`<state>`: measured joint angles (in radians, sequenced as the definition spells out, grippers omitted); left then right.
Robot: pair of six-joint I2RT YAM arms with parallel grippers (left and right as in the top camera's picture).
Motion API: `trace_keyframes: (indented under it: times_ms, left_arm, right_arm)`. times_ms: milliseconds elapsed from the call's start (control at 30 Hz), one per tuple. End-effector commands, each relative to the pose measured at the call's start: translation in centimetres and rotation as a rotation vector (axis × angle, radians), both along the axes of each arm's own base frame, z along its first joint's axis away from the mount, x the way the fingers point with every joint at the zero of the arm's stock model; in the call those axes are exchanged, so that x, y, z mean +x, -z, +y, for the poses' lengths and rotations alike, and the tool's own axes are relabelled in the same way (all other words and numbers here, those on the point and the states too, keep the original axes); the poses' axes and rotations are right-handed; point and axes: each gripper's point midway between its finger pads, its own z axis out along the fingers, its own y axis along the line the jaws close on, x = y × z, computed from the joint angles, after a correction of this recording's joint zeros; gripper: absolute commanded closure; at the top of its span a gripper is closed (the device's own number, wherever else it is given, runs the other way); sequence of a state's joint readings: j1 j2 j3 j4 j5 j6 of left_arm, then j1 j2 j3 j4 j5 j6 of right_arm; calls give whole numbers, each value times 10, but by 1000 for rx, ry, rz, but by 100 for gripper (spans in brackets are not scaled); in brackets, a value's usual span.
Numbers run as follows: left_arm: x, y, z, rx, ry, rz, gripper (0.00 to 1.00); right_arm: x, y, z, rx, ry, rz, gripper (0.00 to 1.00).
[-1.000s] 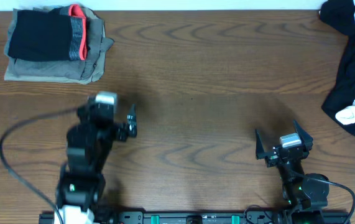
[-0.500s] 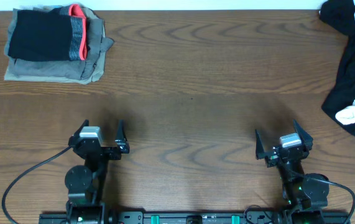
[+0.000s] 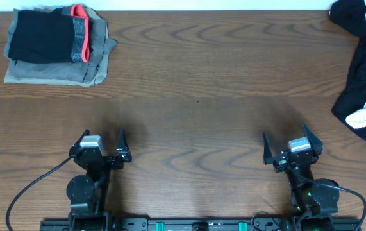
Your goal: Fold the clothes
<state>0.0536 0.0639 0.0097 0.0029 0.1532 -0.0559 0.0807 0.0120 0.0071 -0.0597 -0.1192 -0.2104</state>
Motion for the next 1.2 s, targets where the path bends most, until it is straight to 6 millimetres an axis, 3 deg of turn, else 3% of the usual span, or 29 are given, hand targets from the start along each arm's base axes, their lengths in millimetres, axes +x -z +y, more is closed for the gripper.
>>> trace_keyframes:
  times_ms: [0,267,1167]
  left_arm:
    - [-3,12,0,-13,0,41,2]
    - [-4,3,0,4,2,2,2]
    - [-4,4,0,4,3,4,2]
  right_arm:
    - [0,0,-2,15,8,2,1]
    - [0,0,-2,15,8,2,1]
    - [0,0,-2,15,7,2,1]
